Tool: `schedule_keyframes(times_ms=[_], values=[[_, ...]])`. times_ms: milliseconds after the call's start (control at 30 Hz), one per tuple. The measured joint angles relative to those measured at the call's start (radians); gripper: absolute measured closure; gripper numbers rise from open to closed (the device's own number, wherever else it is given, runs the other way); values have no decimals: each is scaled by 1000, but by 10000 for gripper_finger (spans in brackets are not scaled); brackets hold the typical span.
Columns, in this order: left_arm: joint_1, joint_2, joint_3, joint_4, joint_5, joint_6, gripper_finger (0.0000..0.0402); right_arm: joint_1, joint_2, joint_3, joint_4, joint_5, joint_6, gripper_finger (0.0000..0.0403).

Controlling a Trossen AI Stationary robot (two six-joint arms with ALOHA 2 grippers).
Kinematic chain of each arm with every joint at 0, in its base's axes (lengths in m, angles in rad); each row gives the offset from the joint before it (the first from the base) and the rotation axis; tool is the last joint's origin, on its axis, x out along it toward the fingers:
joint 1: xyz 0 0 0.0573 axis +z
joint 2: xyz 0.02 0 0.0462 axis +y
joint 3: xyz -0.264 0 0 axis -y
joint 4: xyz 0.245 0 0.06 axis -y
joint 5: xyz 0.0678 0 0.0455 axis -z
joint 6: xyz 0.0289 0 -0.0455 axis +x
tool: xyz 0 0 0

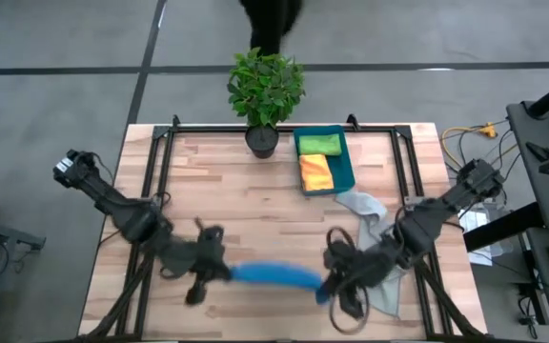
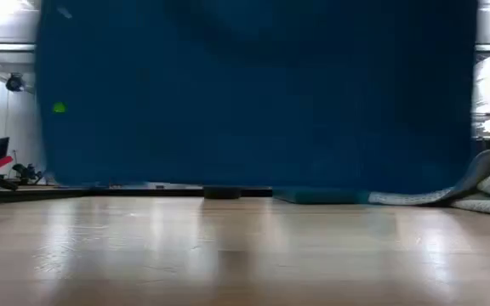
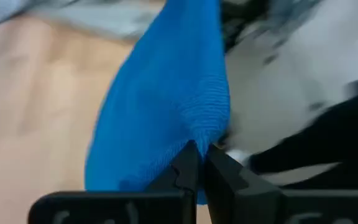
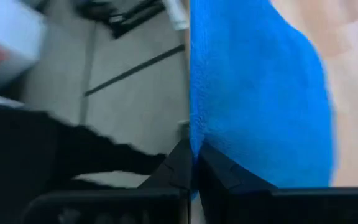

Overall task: Fold microfiber towels
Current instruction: Fold the blue microfiber towel

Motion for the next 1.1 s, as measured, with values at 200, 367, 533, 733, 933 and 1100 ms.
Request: schedule_keyframes(times_ms=[200, 367, 533, 733, 933, 1100], values=[[-43, 24, -58, 9, -74, -71, 402, -10, 40, -60, -22, -6, -1, 394], [24, 34, -218, 50, -77, -84, 402, -95, 41, -228, 23, -57, -18, 394], [116, 36, -403, 172, -79, -84, 401, -199, 41, -400, 85, -65, -22, 394], [245, 37, -559, 354, -65, -45, 401, -326, 42, -532, 151, -75, -56, 394], [364, 37, -627, 451, -62, 68, 401, -437, 56, -562, 154, -82, -95, 394], [451, 49, -631, 451, -66, 193, 398, -521, 82, -553, 142, -81, -111, 391]])
